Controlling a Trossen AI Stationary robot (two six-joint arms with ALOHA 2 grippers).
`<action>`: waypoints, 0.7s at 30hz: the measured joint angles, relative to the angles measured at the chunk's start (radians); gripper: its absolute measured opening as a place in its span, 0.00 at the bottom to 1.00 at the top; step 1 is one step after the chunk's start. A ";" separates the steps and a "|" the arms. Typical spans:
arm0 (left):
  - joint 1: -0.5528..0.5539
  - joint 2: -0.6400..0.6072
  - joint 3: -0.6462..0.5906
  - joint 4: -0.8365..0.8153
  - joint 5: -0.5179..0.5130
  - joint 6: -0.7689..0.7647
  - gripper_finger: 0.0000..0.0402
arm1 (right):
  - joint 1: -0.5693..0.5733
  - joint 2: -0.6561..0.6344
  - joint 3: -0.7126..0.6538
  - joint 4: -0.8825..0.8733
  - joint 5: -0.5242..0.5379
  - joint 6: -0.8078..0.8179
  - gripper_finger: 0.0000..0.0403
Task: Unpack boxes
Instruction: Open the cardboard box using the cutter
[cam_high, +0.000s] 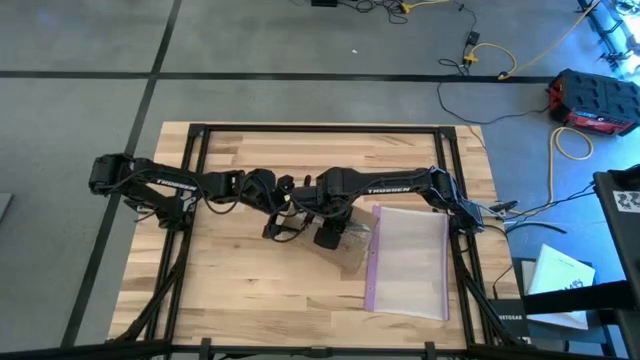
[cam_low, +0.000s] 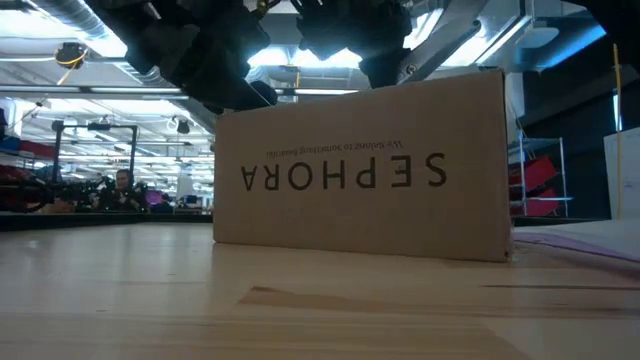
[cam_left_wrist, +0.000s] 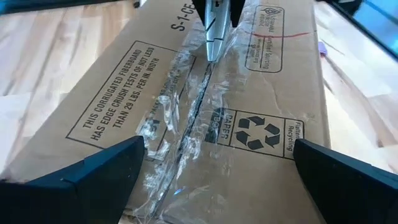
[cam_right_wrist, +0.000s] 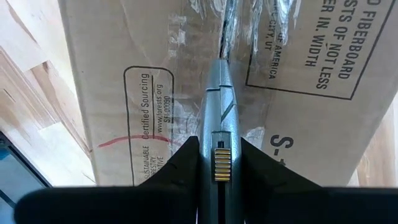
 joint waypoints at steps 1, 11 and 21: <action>0.006 0.000 0.012 -0.019 0.017 0.005 1.00 | 0.000 0.000 0.000 0.002 0.000 0.000 0.14; 0.085 0.006 0.180 -0.258 0.130 0.127 1.00 | -0.001 -0.001 0.000 0.002 0.000 -0.001 0.14; 0.158 0.019 0.190 -0.254 0.213 0.194 1.00 | -0.001 -0.002 0.000 0.001 0.009 0.000 0.14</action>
